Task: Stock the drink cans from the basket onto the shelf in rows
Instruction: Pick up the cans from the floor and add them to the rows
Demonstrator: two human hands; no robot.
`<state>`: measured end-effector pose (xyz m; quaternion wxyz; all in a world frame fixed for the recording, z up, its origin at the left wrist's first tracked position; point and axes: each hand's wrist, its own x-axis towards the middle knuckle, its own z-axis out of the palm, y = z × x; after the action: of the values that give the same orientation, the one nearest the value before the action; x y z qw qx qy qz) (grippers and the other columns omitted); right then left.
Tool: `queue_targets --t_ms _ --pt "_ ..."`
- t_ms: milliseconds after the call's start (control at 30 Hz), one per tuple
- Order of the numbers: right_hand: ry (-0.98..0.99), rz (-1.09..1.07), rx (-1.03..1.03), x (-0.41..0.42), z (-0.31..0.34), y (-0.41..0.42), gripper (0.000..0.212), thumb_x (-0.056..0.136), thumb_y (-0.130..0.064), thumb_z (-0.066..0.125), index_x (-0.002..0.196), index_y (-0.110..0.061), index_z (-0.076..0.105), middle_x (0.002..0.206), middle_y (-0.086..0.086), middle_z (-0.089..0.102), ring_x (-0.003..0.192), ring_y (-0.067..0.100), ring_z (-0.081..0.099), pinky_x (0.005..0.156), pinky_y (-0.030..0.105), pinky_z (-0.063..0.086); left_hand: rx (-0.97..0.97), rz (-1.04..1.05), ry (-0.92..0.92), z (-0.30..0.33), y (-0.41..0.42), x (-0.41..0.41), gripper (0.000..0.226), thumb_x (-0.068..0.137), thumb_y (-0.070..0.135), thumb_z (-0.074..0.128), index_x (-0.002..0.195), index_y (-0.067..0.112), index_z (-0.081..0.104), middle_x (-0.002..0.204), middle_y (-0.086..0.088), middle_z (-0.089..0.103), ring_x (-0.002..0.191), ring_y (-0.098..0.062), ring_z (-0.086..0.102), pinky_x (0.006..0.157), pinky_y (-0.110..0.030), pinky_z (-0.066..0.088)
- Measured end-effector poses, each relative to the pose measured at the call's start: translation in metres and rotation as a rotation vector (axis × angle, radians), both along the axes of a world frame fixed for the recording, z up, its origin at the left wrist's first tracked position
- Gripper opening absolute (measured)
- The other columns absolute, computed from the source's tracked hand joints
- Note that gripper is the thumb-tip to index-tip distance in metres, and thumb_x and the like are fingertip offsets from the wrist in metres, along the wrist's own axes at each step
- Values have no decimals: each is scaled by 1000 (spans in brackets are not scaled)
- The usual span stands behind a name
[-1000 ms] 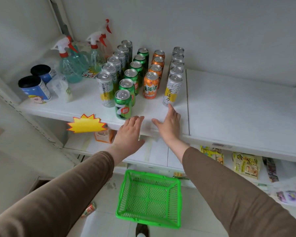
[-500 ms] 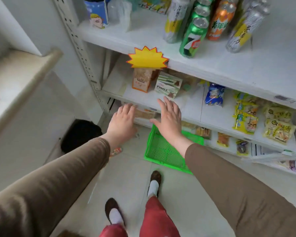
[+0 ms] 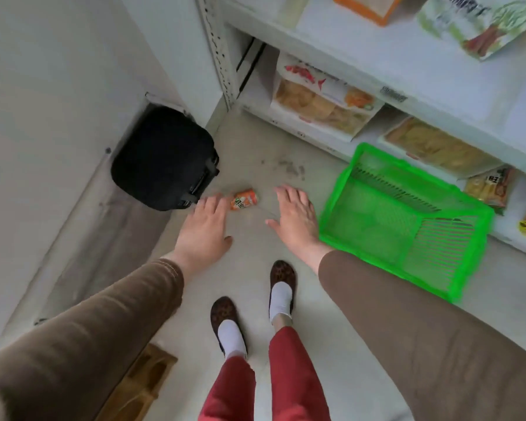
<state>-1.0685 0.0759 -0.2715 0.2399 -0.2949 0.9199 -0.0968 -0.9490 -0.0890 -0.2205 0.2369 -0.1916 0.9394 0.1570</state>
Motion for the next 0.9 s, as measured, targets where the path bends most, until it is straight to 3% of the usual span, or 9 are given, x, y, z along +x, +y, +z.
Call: queue_targets --t_ms 133,300,600,767,900 --pt "-60 57 21 -1 -105 -12 78 82 -29 77 149 -18 40 153 2 41 138 27 37 109 40 38 48 40 -54 -98 -4 7 92 83 29 68 154 14 12 153 -9 23 141 -30 22 114 -45 27" --pt "-68 147 43 -16 -208 -39 78 85 -25 75 151 -17 36 154 3 40 138 27 36 109 40 36 53 85 -59 -197 -11 4 89 80 31 71 150 15 19 150 -8 29 136 -28 28 109 -42 36" --pt "21 404 152 -17 -329 -103 87 82 -10 71 157 -18 27 156 4 37 146 29 30 120 45 25 97 225 -30 -298 -33 9 89 81 27 72 152 16 18 149 -8 30 136 -28 30 109 -41 37" --pt "28 292 130 -24 -332 -114 59 83 -8 67 138 -19 48 134 5 54 126 29 47 97 39 40 114 243 -19 -299 -42 13 88 82 25 70 152 16 17 151 -6 28 139 -26 27 111 -40 35" --pt "-61 71 58 -44 -262 -94 59 82 -22 75 135 -21 50 128 3 55 122 27 46 90 38 41 130 248 18 -246 -40 -1 87 83 26 70 152 15 18 150 -6 28 138 -27 27 111 -40 34"
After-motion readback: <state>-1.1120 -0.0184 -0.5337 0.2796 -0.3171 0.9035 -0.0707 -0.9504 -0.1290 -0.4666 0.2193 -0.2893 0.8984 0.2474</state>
